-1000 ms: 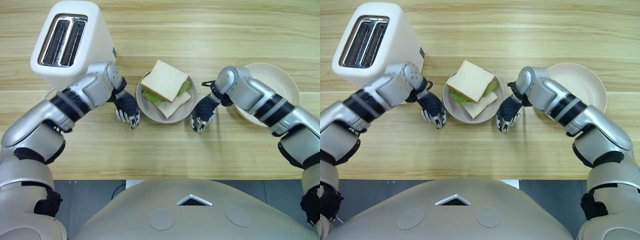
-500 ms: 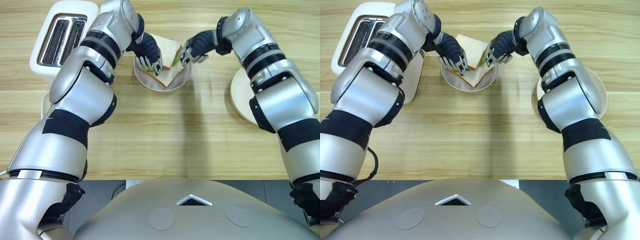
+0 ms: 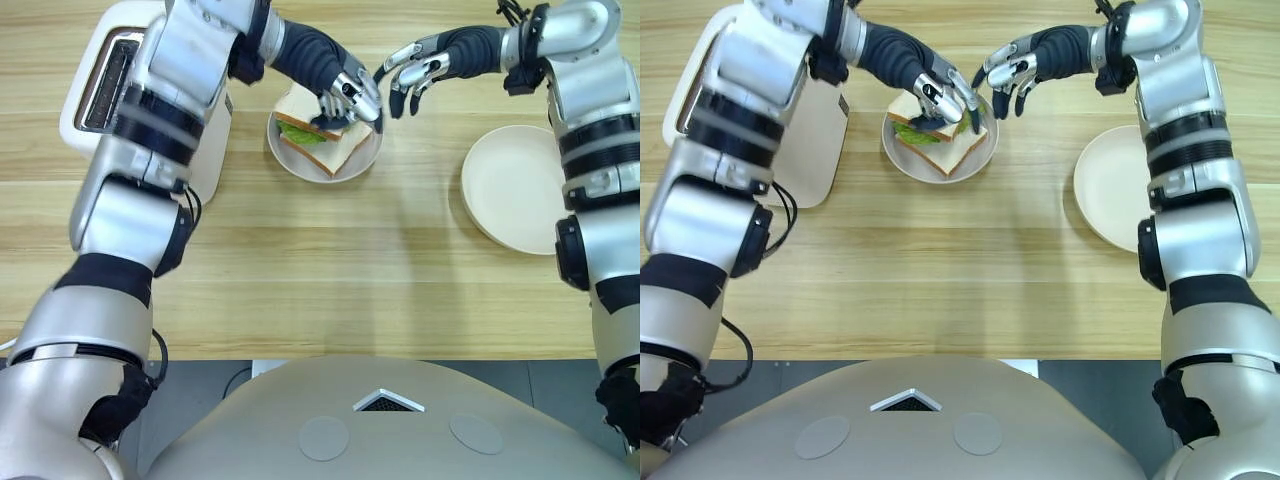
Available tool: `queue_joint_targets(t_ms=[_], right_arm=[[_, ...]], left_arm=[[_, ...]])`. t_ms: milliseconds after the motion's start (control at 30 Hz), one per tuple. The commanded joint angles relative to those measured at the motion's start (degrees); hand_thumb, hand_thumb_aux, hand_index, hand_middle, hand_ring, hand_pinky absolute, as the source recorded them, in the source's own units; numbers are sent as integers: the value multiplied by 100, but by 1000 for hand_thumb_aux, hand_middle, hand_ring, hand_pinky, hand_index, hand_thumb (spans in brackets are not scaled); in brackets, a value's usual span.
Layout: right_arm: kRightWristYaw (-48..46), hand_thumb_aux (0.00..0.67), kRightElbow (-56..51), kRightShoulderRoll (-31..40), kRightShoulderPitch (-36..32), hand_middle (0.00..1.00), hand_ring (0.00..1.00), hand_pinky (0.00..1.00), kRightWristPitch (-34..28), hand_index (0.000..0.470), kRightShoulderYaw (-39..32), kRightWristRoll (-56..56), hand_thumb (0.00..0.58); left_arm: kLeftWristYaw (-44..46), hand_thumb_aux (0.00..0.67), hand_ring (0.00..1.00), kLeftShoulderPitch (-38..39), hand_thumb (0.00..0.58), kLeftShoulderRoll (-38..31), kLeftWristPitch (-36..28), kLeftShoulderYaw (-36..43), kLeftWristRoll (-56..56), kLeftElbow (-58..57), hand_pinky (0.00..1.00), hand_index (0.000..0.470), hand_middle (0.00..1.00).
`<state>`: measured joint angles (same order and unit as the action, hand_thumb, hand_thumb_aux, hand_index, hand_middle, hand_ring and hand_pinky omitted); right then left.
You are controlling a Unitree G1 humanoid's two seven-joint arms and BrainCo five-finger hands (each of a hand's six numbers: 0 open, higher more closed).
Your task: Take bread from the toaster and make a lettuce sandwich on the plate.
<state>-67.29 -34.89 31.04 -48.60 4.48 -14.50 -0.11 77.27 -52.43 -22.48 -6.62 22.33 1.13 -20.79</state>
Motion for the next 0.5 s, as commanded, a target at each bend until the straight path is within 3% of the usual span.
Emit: queue_joint_targets(t_ms=[33,200,300,500], right_arm=[[1264,0,3182,39,1730,0,0,0,-369,0,1942,1386,0],[3586,0,3056,-1129,1337,0,0,0,-280,0,2006,643,0],[4124,0,3255,-1446,1399,0,0,0,-162,0,1830,468,0],[4672,0,3851,-1873,1906,0,0,0,50,0,1564,381,0]], left_arm=[[-1835,0,0,2533,0,682,-148,-1409,1320,3121,0,0,0],[-3527,0,0,2572,0,1716,625,-1508,889,2876,0,0,0],[-4209,0,0,2624,0,2039,1086,-1411,554,2844,0,0,0],[-4867,0,0,2930,0,2253,1292,-1177,411,3104,0,0,0]])
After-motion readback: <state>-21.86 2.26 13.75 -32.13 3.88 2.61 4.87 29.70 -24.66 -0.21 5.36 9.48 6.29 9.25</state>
